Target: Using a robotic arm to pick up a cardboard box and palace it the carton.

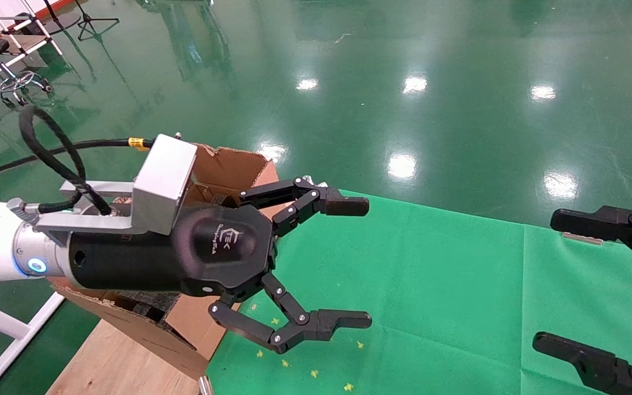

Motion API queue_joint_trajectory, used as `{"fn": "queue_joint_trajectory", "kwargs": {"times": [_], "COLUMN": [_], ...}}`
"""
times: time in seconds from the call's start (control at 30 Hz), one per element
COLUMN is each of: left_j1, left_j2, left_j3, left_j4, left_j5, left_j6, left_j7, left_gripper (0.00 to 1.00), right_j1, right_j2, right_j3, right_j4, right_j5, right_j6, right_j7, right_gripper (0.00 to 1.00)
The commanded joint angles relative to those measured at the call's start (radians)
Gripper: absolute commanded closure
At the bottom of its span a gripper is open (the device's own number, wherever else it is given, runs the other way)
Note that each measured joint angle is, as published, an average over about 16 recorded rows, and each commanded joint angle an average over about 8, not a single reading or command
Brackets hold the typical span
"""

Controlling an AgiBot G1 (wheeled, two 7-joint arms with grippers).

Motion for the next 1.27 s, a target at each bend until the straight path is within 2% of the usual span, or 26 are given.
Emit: {"fn": "queue_joint_trajectory", "kwargs": {"times": [0.03, 1.27], "left_j1": [0.000, 0.000], "left_j2": [0.000, 0.000], "left_j3": [0.000, 0.000], "left_j4": [0.000, 0.000], "left_j5": [0.000, 0.000], "left_j6": [0.000, 0.000], "left_j7": [0.000, 0.000], "left_gripper": [0.00, 0.00], "right_j1": [0.000, 0.000], "right_j2": [0.000, 0.000], "right_j3": [0.000, 0.000], "right_j4": [0.000, 0.000], "right_j5": [0.000, 0.000], "right_j6": [0.000, 0.000], "right_j7": [0.000, 0.000], "right_gripper": [0.00, 0.00]}}
